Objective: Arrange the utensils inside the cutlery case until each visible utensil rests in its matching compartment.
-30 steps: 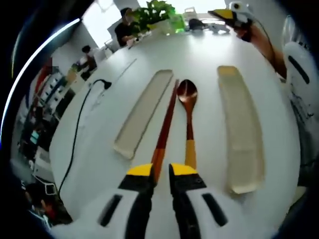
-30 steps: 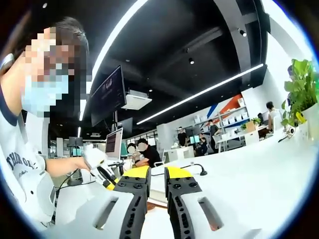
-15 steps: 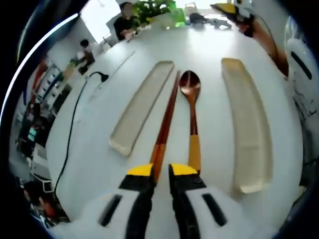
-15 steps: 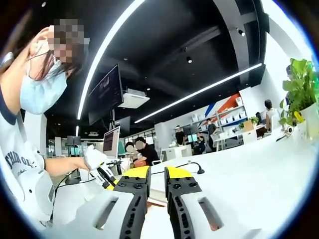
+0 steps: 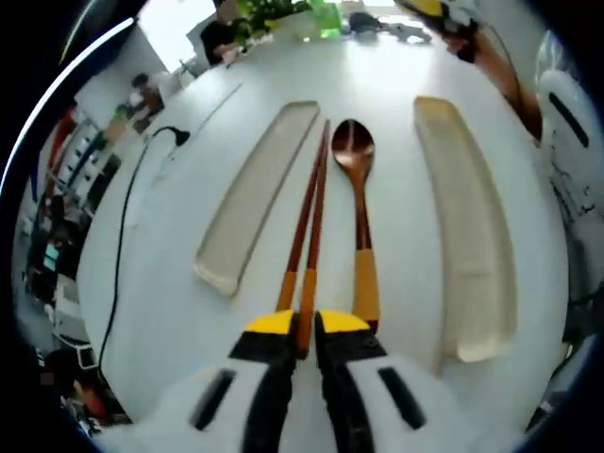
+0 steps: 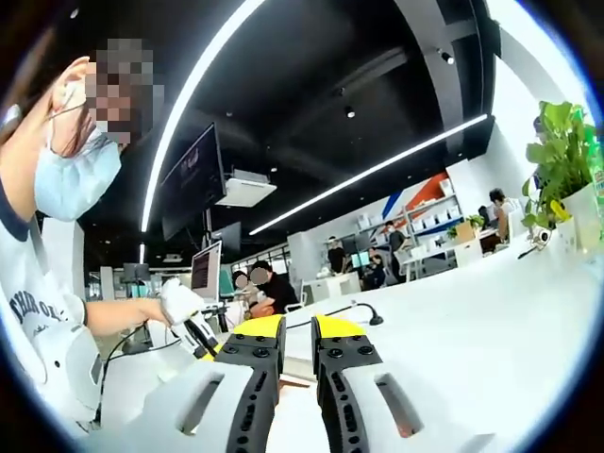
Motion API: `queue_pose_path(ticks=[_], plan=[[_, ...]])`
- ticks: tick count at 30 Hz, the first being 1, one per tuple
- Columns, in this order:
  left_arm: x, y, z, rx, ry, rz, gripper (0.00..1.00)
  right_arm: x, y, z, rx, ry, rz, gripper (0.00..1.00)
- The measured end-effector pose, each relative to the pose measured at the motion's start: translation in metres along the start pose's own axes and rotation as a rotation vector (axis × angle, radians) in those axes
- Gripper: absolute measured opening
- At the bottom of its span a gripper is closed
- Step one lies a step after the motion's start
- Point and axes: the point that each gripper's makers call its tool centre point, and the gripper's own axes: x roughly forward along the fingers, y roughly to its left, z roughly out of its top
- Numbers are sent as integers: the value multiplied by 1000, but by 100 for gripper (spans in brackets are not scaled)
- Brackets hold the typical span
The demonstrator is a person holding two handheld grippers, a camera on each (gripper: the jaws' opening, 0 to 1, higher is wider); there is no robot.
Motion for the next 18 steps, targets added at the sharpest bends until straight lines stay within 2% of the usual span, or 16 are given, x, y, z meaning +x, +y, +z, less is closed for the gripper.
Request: queue_pose_path(ticks=[8, 9, 14, 18], plan=[[-2, 1, -2, 35, 22, -21, 6, -4, -4, 1, 23, -11, -5, 10], [-4, 7, -4, 52, 24, -21, 6, -5, -4, 2, 26, -12, -6, 10], [-4, 4, -3, 158, 41, 16, 5, -8, -5, 4, 24, -18, -14, 10], [-8, 5, -5, 169, 71, 31, 5, -9, -4, 5, 22, -20, -18, 10]])
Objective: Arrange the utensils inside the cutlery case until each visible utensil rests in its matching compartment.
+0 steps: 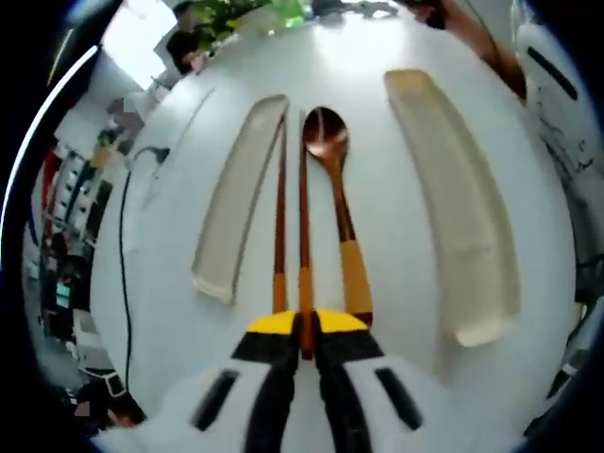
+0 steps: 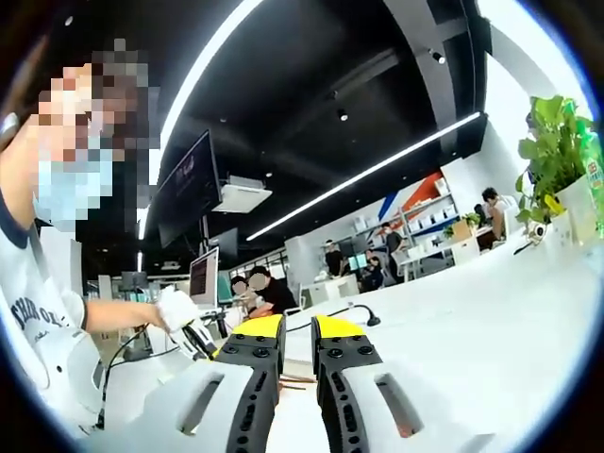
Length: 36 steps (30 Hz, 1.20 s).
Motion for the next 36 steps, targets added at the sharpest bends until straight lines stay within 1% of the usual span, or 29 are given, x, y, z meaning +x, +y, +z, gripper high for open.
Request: queue_pose_path(ticks=[1, 2, 3, 4, 6, 7, 9, 10, 11, 12, 13, 14, 15, 16, 17, 18, 19, 20, 21, 22, 24, 25, 26, 29, 30, 32, 33, 34, 36], plan=[[-4, -3, 1, 10, -1, 2, 5, 0, 1, 0, -3, 0, 0, 10], [-7, -2, 6, 8, -30, 16, 5, -1, 2, 0, -4, 1, -1, 10], [-10, -6, 11, -5, -47, 21, 5, -1, 2, 1, -6, 1, -2, 10], [-12, -6, 14, -9, -64, 29, 5, -1, 3, 1, -8, 2, -3, 10], [-15, -6, 16, 9, -64, 48, 5, -1, 4, 1, -8, 1, -4, 10], [-17, -4, 18, 27, -68, 70, 5, 0, 5, 1, -7, 0, -3, 10], [-18, -8, 21, 34, -77, 71, 5, 1, 8, 2, -7, -2, 4, 10], [-20, -7, 30, 44, -133, 91, 5, -2, 6, 6, -9, -3, 8, 10], [-24, -9, 28, 44, -114, 85, 5, -2, 7, 7, -13, -3, 11, 10], [-27, -6, 32, 63, -131, 116, 5, -2, 9, 7, -16, -2, 13, 10], [-29, -6, 34, 67, -140, 119, 5, -2, 10, 8, -20, -2, 15, 10], [-33, -8, 35, 54, -153, 107, 5, -1, 12, 8, -21, -2, 15, 10], [-37, -8, 39, 48, -183, 106, 4, -1, 13, 8, -22, -2, 16, 10], [-40, -10, 38, 50, -174, 106, 4, 0, 15, 7, -23, -3, 17, 10], [-43, -7, 38, 72, -170, 132, 4, 1, 16, 8, -24, -3, 19, 10], [-45, -8, 36, 77, -159, 139, 4, 1, 18, 8, -26, -3, 21, 10], [-48, -10, 36, 72, -164, 136, 4, 1, 20, 9, -28, -3, 23, 10], [-51, -12, 41, 50, -210, 131, 4, 2, 21, 9, -30, -4, 26, 10], [-55, -16, 40, 42, -208, 112, 4, 2, 23, 10, -34, -5, 28, 10], [-59, -17, 42, 42, -226, 125, 4, 3, 24, 10, -36, -5, 30, 10], [-66, -20, 41, 52, -222, 132, 4, 4, 26, 11, -40, -4, 34, 10], [-70, -20, 46, 58, -254, 152, 4, 4, 27, 11, -40, -4, 35, 10], [-73, -24, 44, 54, -250, 136, 4, 4, 28, 11, -42, -5, 37, 10], [-82, -32, 48, 44, -290, 122, 4, 4, 29, 13, -46, -4, 39, 10], [-84, -32, 50, 47, -313, 140, 4, 4, 30, 13, -45, -4, 40, 10], [-85, -38, 48, 36, -314, 123, 4, 4, 31, 13, -47, -5, 41, 10], [-86, -41, 49, 49, -324, 131, 4, 4, 32, 13, -47, -5, 41, 10], [-85, -44, 47, 47, -314, 118, 4, 4, 32, 13, -47, -6, 42, 10], [-85, -49, 46, 54, -320, 127, 4, 3, 33, 14, -48, -6, 43, 10]])
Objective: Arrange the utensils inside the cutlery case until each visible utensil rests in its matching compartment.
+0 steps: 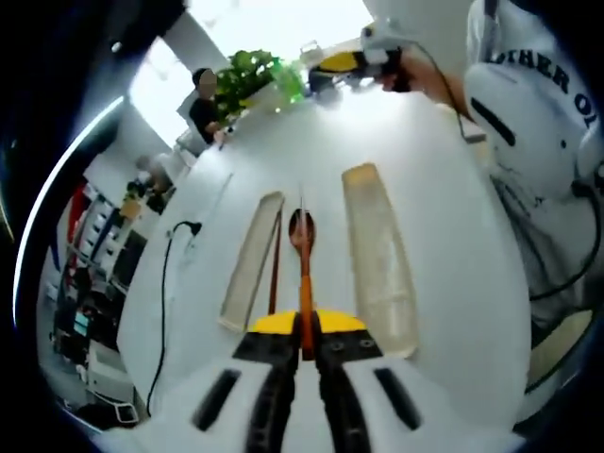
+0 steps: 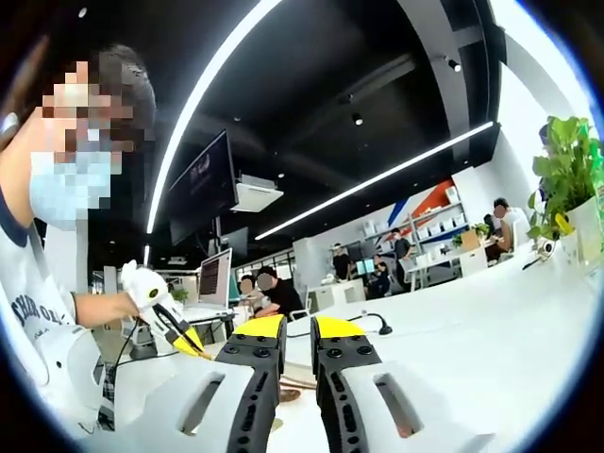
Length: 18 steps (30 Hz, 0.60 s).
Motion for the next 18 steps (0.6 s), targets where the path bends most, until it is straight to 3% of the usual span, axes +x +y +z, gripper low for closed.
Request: queue_pose_path(ticks=[8, 14, 18], plan=[[-12, -23, 7, -23, -37, -22, 4, -2, 0, 0, 4, 3, -7, 10], [-8, -37, 2, -34, -33, -65, 5, -1, 3, -2, 15, 4, 1, 10], [-10, -42, 7, -40, -70, -73, 5, -1, 5, -3, 14, 9, 1, 10]])
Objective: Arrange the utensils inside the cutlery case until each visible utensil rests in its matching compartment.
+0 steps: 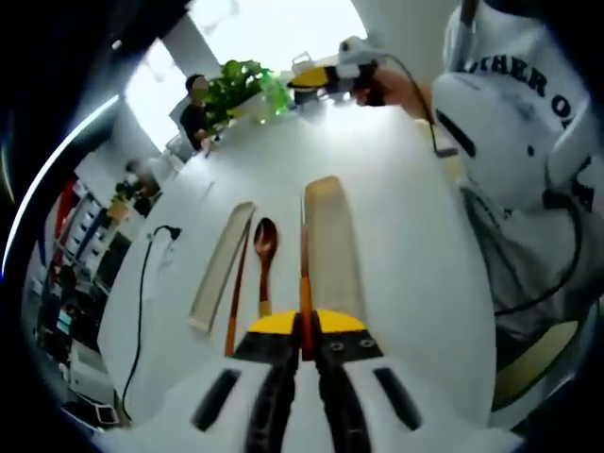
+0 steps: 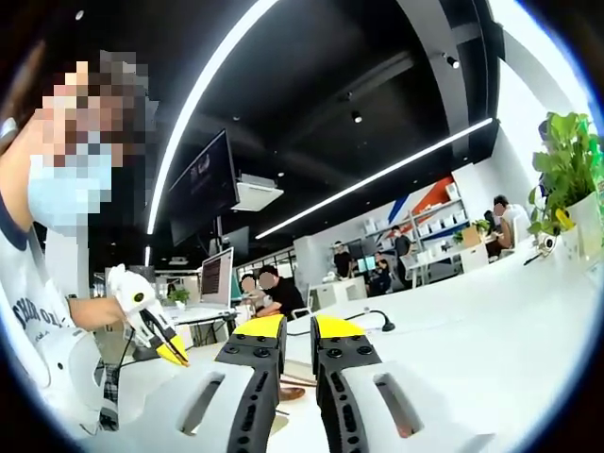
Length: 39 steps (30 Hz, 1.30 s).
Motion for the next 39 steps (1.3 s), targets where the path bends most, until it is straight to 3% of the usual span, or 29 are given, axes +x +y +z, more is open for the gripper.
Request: queue_pose_path(ticks=[7, 12, 39], plan=[[6, -10, -4, 1, 7, -39, 5, 0, -1, -1, 8, 2, -6, 10], [9, -7, -6, -12, -5, -44, 5, 2, 3, -4, 4, 7, -4, 10], [40, -9, -36, -32, 74, -111, 6, 7, -9, -11, 26, 29, -3, 10]])
